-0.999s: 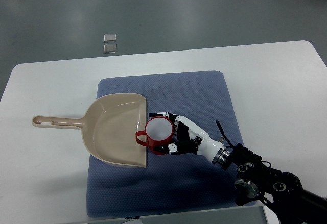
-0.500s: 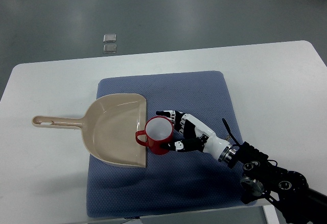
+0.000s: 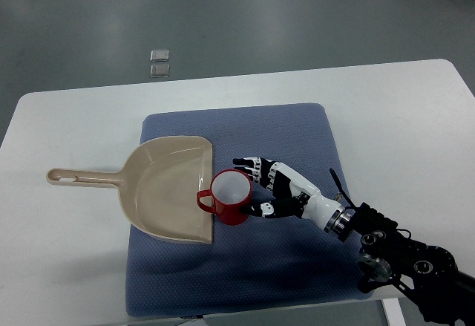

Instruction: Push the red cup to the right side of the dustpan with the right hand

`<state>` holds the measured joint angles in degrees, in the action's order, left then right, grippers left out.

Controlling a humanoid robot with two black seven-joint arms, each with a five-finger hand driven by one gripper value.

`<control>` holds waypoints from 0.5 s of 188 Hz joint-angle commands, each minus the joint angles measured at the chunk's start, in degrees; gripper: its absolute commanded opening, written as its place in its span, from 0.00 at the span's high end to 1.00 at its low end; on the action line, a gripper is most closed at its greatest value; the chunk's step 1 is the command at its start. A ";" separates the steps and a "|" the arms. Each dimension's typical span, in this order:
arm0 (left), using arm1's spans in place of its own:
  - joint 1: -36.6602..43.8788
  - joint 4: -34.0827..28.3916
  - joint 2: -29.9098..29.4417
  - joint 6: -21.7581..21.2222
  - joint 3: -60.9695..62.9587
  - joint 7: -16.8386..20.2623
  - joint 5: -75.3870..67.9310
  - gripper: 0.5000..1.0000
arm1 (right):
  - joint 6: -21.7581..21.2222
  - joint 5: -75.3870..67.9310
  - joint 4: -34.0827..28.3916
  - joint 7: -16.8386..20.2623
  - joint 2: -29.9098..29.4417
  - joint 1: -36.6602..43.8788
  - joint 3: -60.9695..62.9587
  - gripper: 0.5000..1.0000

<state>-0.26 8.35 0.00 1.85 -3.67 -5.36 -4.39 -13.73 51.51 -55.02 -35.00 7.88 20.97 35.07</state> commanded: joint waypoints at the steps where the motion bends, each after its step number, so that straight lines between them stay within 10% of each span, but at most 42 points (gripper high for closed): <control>1: 0.00 0.00 0.00 0.00 -0.02 0.00 0.00 0.00 | -0.07 -0.09 -0.09 0.00 0.65 -0.05 0.00 0.14; 94: 0.00 0.00 0.00 0.00 0.06 0.00 0.00 0.00 | -2.97 -2.11 -0.26 0.00 7.59 0.92 6.05 0.14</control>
<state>-0.26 8.35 0.00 1.85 -3.66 -5.36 -4.39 -15.67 49.98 -55.28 -35.00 13.74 21.32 37.34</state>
